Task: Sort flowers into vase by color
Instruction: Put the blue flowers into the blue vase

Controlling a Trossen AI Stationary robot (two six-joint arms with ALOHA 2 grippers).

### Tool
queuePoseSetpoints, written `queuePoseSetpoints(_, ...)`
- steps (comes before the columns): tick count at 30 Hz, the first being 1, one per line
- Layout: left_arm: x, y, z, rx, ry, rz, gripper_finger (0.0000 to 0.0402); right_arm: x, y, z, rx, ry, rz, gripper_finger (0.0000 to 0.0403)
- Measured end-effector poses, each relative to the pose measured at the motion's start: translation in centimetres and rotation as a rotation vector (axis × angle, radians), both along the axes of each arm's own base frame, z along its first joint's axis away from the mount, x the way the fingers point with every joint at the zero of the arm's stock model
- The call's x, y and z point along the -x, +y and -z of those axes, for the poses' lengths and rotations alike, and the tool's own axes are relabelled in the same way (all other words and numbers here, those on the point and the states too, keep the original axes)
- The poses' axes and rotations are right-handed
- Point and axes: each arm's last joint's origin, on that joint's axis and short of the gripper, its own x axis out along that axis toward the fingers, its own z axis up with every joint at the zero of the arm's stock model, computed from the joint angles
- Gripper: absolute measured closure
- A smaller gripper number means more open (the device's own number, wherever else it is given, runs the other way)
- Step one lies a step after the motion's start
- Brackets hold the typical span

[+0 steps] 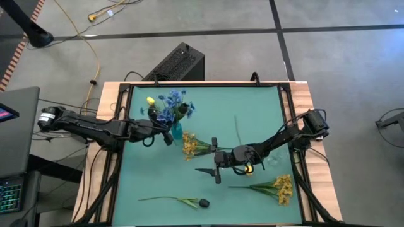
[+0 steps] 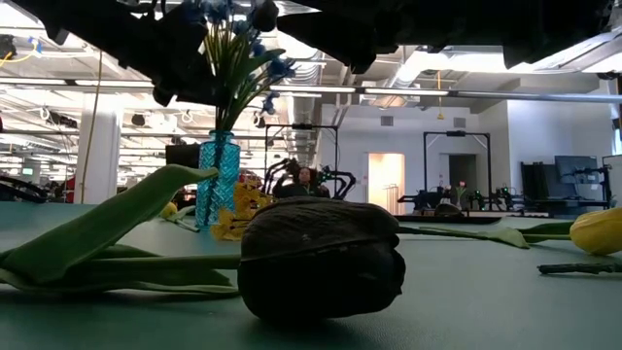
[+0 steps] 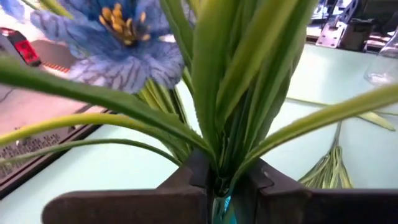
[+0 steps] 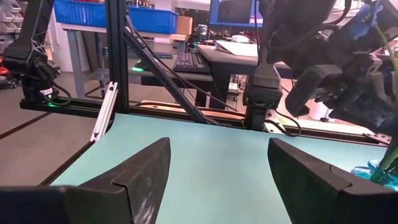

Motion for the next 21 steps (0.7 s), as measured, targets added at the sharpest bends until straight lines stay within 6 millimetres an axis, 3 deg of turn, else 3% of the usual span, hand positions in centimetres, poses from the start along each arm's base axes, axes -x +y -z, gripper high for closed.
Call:
queuePoseSetpoints(5,0.1,0.0,0.2,0.018,0.007,-0.005,0.0358,0.0,0.0,0.0,0.000,0.000,0.000,0.0106)
queuePoseSetpoints(12,0.1,-0.1,0.0,0.014,0.035,0.046,0.0284,0.0,0.0,0.0,0.000,0.000,0.000,0.0106)
queuePoseSetpoints(21,0.3,-0.2,-1.6,0.039,0.209,0.049,0.0224,0.0,0.0,0.0,0.000,0.001,0.000,0.0106)
